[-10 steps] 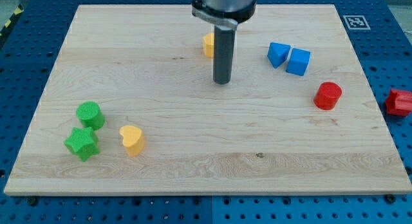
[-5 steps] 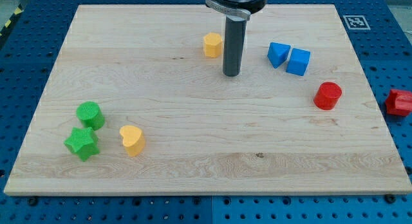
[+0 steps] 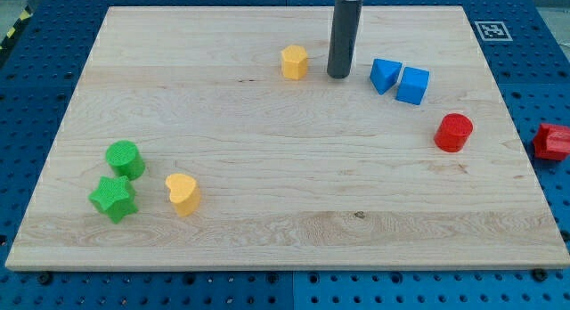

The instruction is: Push the yellow hexagon towards the center left

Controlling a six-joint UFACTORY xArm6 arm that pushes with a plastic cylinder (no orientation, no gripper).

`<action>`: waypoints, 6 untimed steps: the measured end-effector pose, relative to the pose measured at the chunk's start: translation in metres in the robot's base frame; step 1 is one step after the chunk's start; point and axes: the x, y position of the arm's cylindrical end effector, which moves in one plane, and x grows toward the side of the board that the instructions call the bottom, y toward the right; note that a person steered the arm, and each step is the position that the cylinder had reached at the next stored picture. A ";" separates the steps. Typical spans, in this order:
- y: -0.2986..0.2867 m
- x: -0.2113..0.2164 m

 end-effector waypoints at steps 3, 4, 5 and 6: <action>-0.067 -0.009; -0.067 -0.009; -0.055 -0.017; -0.081 -0.021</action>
